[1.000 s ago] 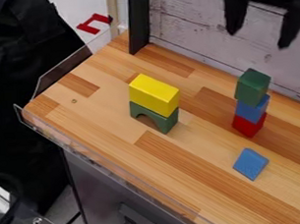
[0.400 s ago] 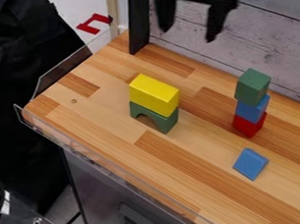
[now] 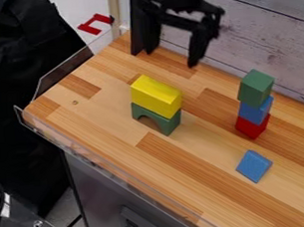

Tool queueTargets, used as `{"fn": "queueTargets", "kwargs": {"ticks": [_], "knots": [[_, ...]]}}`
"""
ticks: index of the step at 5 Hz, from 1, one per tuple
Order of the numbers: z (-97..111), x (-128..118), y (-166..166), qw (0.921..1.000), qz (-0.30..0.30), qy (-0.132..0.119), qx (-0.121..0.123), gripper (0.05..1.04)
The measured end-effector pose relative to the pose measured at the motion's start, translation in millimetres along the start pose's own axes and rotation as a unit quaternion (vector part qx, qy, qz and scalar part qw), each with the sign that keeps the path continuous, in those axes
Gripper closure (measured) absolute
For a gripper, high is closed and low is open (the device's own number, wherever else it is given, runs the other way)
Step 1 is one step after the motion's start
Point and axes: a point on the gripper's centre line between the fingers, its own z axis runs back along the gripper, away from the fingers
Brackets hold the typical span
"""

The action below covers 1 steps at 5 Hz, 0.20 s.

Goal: Picks a green block from a pile and moves it across

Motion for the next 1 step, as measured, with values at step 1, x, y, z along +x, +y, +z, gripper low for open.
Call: {"fn": "queueTargets", "kwargs": {"ticks": [1], "knots": [[-1.4, -1.1, -14.5, 0.9998, -0.021, -0.002, 0.005, 0.084]]}}
